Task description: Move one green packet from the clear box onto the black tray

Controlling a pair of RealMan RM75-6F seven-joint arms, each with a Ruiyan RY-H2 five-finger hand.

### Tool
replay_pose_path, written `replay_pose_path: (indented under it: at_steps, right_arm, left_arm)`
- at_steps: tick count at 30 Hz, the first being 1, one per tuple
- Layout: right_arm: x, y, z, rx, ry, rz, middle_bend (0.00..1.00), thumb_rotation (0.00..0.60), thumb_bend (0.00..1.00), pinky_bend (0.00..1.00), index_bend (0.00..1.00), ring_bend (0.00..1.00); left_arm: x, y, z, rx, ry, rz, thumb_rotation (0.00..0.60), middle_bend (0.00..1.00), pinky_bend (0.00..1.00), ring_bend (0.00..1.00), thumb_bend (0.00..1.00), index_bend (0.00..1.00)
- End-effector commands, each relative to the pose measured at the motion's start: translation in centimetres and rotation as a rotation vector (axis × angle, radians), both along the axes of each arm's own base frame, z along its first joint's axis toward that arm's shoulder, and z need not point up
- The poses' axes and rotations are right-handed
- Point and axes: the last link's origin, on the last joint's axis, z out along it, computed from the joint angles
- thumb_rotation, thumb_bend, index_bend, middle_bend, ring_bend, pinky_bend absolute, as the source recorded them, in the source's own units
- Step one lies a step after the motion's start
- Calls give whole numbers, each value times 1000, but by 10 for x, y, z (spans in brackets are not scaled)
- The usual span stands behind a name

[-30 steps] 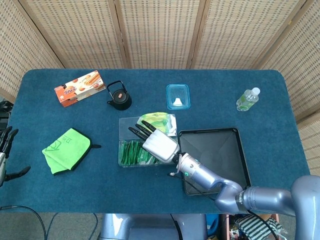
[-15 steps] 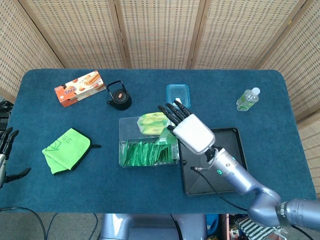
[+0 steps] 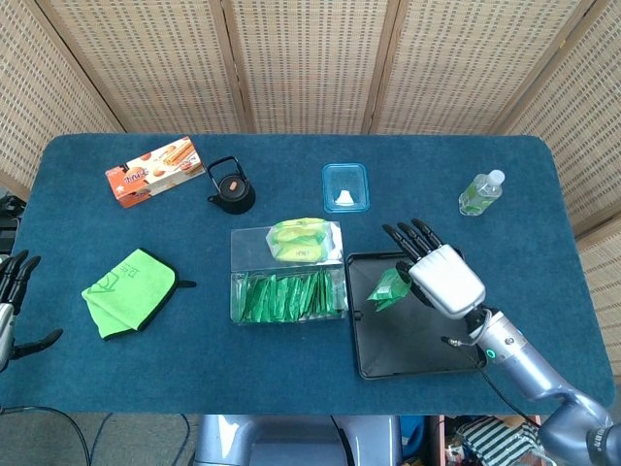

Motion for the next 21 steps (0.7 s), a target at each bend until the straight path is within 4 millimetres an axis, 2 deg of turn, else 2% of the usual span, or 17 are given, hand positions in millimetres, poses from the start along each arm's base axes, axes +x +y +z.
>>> replay_pose_path:
  at_steps: [1,2,3,4,6,7,12,14,17,21]
  right_arm:
    - [-11,5,-9,22,13,-4,53,600,575,124,587,43]
    - [-16,5,-10,21,30,-14,35,600,535,124,493,44]
    - [-19,6,-10,20,51,-31,18,600,456,124,357,34]
    - [-23,7,-8,12,72,-50,2,600,329,115,179,21]
    - [-26,7,-2,-27,88,-88,0,600,150,88,19,1]
    - [-27,8,1,-45,81,-106,0,600,103,68,0,0]
    - [-40,26,21,-117,-51,-182,0,600,34,3,0,0]
    - [-45,37,27,-139,-96,-183,0,600,17,0,0,0]
    - [-61,63,35,-187,-190,-205,0,600,0,0,0,0]
    - [-79,86,36,-240,-250,-261,0,600,0,0,0,0]
  left_arm:
    - [0,0,0,0,0,0,600,0,0,0,62,0]
    - [0,0,0,0,-1,0,600,0,0,0,62,0]
    - [0,-1,0,1,-1,1,600,0,0,0,62,0]
    - [0,-1,0,1,-1,1,600,0,0,0,62,0]
    - [-1,0,0,0,-3,3,600,0,0,0,62,0]
    - [-1,0,0,-1,-3,4,600,0,0,0,62,0]
    - [-1,-1,2,4,-7,3,600,0,0,0,62,0]
    - [-1,-1,3,7,-7,1,600,0,0,0,62,0]
    - [0,-2,3,8,-3,-5,600,0,0,0,62,0]
    - [0,-4,1,9,5,-10,600,0,0,0,62,0]
